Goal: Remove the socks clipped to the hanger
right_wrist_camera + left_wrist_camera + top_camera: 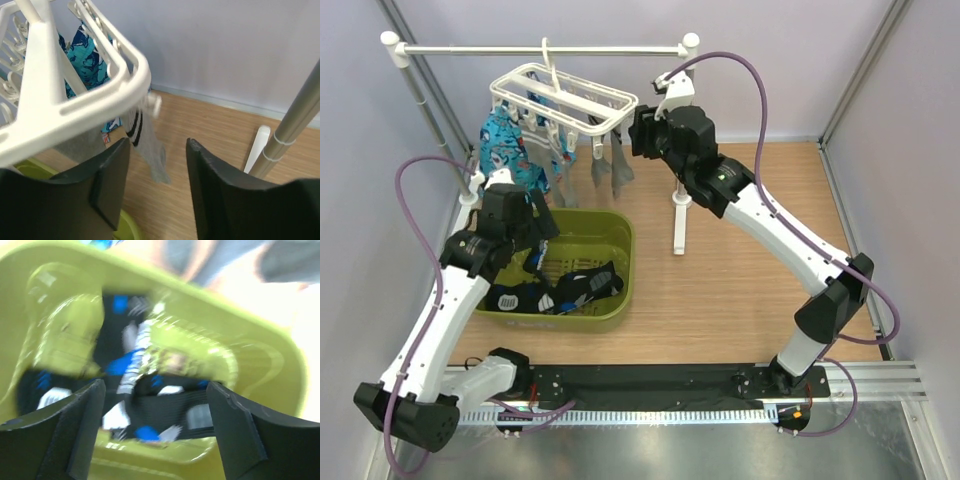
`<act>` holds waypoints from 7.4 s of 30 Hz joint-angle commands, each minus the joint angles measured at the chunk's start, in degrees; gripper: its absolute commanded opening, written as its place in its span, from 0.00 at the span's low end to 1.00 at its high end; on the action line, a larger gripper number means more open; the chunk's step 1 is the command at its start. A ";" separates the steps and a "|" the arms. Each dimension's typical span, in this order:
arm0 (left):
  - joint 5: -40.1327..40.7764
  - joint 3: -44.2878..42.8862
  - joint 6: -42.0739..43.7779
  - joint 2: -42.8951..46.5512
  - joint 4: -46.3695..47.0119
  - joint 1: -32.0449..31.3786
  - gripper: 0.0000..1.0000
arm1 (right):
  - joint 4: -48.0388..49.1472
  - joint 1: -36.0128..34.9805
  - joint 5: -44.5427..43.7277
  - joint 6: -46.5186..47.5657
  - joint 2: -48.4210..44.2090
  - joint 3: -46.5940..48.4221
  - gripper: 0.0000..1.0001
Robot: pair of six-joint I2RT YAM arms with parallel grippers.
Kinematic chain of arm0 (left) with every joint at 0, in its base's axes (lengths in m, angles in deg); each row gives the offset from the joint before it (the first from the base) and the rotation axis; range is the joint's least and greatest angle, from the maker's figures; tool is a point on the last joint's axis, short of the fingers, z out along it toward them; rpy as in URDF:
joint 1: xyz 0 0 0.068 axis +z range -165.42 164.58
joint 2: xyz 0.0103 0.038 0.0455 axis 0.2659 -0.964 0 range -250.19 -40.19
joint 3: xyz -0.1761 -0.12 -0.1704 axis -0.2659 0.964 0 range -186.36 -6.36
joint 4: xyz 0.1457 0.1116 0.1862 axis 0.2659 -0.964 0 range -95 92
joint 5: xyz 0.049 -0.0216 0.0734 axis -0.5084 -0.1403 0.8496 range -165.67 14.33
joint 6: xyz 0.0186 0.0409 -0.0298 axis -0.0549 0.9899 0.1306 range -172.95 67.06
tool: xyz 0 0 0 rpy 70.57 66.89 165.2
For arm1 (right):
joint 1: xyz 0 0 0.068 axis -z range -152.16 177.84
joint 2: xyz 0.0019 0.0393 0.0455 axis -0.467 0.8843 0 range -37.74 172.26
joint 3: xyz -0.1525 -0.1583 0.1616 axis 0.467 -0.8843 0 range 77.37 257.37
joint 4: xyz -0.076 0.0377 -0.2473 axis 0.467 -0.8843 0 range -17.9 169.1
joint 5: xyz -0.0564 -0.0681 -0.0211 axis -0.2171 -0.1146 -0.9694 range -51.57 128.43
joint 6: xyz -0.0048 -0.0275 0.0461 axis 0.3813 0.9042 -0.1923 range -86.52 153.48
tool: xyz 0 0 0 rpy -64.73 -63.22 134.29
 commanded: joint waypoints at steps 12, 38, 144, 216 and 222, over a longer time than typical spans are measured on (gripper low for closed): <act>-14.86 -14.86 2.03 -5.33 17.14 7.97 0.84 | 10.32 0.21 14.45 -2.96 -24.58 -28.80 0.93; -52.58 3.58 -14.41 -13.78 58.97 28.39 0.73 | 52.26 -9.11 13.70 8.18 9.32 -23.64 0.81; -26.05 13.88 15.12 -15.62 74.18 4.75 0.59 | 22.12 -8.67 14.22 -9.14 -26.79 -29.35 0.65; -8.82 28.37 7.83 6.61 70.14 -5.18 0.00 | 0.15 -14.65 -14.53 -14.85 22.16 30.50 0.60; -8.73 28.73 7.91 6.17 70.84 -5.45 0.00 | 0.59 -13.94 -15.75 -14.76 23.92 32.00 0.61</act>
